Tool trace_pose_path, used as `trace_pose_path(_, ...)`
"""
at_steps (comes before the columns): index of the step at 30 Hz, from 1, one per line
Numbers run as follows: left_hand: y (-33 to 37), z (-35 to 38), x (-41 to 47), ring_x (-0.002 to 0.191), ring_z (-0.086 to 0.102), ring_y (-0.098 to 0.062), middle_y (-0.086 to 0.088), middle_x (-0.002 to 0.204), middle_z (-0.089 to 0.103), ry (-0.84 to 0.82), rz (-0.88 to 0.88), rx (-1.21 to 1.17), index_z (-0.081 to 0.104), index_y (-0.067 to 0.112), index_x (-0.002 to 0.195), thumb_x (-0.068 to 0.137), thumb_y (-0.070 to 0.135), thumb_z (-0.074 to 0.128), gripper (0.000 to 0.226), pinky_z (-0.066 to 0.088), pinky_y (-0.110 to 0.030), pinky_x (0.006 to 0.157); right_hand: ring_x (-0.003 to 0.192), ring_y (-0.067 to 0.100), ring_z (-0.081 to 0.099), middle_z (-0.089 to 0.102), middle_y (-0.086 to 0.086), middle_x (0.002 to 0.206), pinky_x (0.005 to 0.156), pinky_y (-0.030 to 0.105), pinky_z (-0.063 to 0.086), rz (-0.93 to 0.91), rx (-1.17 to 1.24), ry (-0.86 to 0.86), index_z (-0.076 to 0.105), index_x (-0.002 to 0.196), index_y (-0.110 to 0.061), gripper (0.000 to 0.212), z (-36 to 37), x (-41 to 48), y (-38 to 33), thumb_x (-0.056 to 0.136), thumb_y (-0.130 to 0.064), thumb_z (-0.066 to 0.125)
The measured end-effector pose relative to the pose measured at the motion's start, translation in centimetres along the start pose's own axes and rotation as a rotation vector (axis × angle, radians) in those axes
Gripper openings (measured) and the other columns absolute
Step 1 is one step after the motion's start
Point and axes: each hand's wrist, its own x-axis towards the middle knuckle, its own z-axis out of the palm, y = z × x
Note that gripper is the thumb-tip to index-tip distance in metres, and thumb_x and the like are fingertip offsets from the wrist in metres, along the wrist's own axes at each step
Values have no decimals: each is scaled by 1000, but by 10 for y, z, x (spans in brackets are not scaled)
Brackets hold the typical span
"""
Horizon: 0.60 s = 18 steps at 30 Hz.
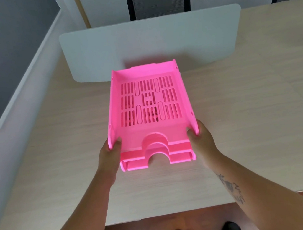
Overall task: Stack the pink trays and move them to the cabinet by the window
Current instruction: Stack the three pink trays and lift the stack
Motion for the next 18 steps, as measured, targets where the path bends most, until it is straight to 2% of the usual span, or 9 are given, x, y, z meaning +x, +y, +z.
trace_pose_path(2,-7,-1,-4,93,68,-14,0,106,73,-7,14,-44,54,23,133,99,25,54,34,57,-28,68,106,25,67,68,2,114,94,45,57,33,48,-6,46,147,-18,43,0,-7,6,104,-23,46)
trace_pose_path(5,-8,2,-3,92,68,-13,0,105,72,0,13,-57,54,23,132,99,23,53,33,56,-21,60,100,21,67,67,-8,104,85,38,58,45,79,-6,46,145,-23,41,1,-10,12,104,-27,44)
trace_pose_path(7,-6,6,0,87,66,-11,1,101,70,24,6,-48,54,21,131,99,24,52,32,55,-17,53,102,23,67,67,-4,108,86,40,58,58,91,-2,45,145,-26,41,3,-7,12,104,-28,43)
trace_pose_path(9,-5,10,6,83,64,-9,2,97,68,64,3,-27,54,19,132,100,25,51,33,53,-18,51,107,27,67,68,0,115,91,46,57,81,100,2,44,146,-27,42,6,-2,11,104,-30,43)
trace_pose_path(14,-2,13,16,79,62,-9,4,94,66,100,-32,6,53,19,133,100,29,50,35,49,-22,53,112,29,65,67,4,125,99,50,53,107,106,10,43,147,-28,44,8,6,9,104,-34,44)
trace_pose_path(18,2,14,17,83,63,-13,0,99,68,110,-55,18,52,21,134,100,32,48,36,51,-28,60,108,30,67,68,6,121,95,49,56,111,70,11,44,148,-23,45,8,7,4,104,-32,44)
